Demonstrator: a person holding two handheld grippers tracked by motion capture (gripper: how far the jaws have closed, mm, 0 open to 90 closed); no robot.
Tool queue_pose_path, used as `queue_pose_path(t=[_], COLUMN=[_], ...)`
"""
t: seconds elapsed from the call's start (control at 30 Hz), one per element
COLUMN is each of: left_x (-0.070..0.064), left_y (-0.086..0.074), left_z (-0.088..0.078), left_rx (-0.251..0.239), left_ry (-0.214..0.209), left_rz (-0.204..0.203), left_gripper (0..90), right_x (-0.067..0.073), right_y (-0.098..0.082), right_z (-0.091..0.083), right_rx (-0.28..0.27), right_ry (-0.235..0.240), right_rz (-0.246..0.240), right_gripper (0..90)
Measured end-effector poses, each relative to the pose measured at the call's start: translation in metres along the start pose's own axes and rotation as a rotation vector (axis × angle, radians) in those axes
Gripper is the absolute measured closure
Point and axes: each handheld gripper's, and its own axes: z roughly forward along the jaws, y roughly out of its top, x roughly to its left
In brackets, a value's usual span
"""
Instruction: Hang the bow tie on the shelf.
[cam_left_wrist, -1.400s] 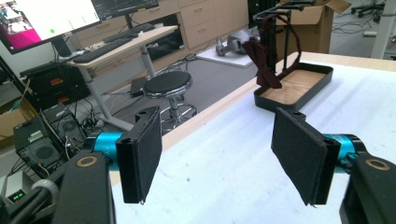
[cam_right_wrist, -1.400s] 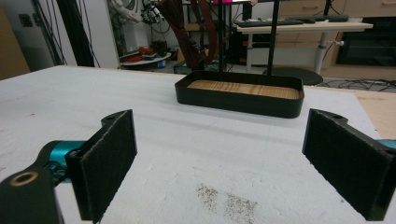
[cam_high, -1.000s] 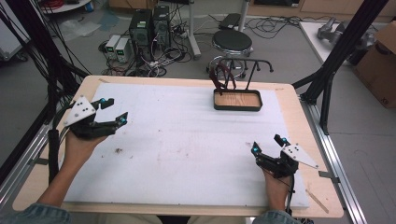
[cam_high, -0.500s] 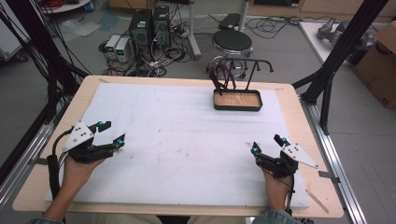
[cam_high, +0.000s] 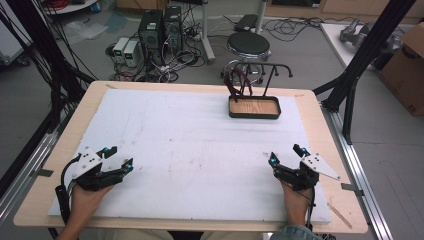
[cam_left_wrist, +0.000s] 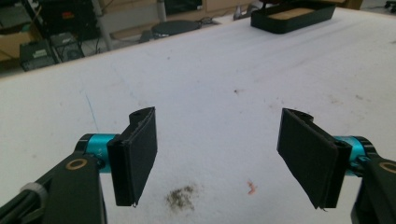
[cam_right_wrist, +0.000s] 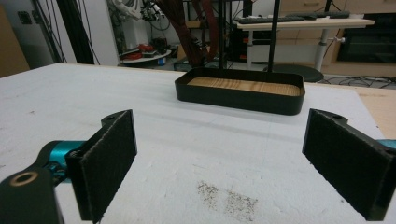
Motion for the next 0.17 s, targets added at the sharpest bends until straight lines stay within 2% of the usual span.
queue_pose_path(t=[0.17], left_x=[-0.0001], left_y=[-0.0003], left_z=[0.0004], left_rx=[0.001], left_ry=[0.008], left_rz=[0.002], left_gripper=[27.6], right_x=[0.0003], right_y=[0.0001], right_z=[0.0], right_rx=[-0.001], right_ry=[0.001], right_rz=[-0.003], right_gripper=[8.9])
